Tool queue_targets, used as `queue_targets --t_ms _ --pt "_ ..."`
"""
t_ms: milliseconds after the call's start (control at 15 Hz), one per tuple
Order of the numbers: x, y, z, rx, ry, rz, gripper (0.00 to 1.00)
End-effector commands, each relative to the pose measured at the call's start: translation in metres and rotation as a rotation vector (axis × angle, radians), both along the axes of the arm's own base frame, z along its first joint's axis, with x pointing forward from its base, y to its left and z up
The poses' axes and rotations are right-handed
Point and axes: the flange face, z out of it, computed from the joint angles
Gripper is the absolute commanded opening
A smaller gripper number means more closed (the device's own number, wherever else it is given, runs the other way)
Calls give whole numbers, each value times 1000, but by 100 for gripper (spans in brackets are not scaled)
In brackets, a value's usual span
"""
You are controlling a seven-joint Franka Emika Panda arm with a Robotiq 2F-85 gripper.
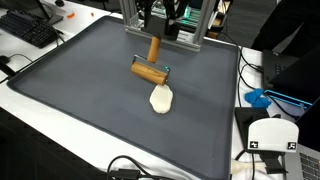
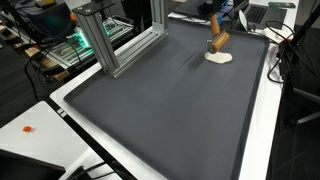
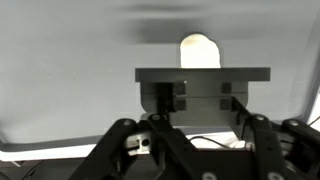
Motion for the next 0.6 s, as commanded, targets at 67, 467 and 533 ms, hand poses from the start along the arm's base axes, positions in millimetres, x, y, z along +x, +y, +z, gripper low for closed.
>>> queue_targets --t_ms 67,467,533 --pt "-33 -3 42 -44 113 94 35" --pt "-68 -16 61 -84 207 184 35" --pt "-74 -20 62 -89 219 188 35"
